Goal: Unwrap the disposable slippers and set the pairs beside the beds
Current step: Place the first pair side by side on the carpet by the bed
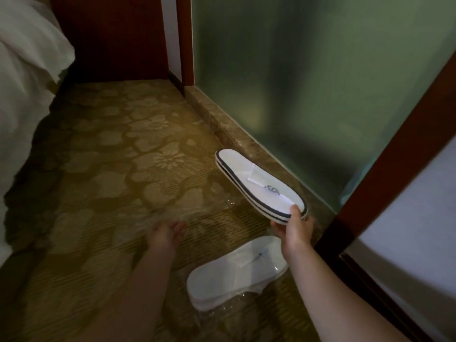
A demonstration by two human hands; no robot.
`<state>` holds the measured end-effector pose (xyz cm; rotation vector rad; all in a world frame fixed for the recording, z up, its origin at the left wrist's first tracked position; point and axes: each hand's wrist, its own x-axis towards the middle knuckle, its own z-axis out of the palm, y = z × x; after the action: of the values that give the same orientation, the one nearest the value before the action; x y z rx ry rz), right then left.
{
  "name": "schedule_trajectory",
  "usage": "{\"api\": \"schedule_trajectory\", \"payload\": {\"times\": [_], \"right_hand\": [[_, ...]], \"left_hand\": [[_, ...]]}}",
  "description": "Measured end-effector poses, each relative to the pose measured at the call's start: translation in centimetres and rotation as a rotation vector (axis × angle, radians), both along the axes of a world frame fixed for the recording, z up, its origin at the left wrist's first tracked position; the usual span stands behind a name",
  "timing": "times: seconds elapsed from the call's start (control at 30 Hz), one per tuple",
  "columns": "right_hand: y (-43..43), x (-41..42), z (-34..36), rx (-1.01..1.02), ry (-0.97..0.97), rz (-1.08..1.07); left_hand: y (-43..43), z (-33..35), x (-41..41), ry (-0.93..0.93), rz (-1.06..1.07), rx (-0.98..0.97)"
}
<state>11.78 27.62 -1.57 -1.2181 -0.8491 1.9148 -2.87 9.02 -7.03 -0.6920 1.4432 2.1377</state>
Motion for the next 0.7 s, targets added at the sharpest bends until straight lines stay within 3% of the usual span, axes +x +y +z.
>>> {"api": "schedule_trajectory", "payload": {"times": [0.17,0.37,0.53,0.7], "right_hand": [[1.5,0.8,-1.3,-0.012,-0.015,0.041],[3.0,1.1,-2.3,-0.026,-0.047,0.058],[3.0,1.0,-2.9,-0.013,-0.103,0.138],[2.2,0.4,-2.7,0.031,-0.138,0.276]], "left_hand": [[4.0,-1.6,1.7,0.018,-0.025,0.080],[7.0,-4.3,3.2,-0.132,-0.392,0.098],[7.6,-3.4,3.4,-0.104,-0.418,-0.054],[6.7,-2.2,2.4,-0.053,-0.411,-0.035]]}}
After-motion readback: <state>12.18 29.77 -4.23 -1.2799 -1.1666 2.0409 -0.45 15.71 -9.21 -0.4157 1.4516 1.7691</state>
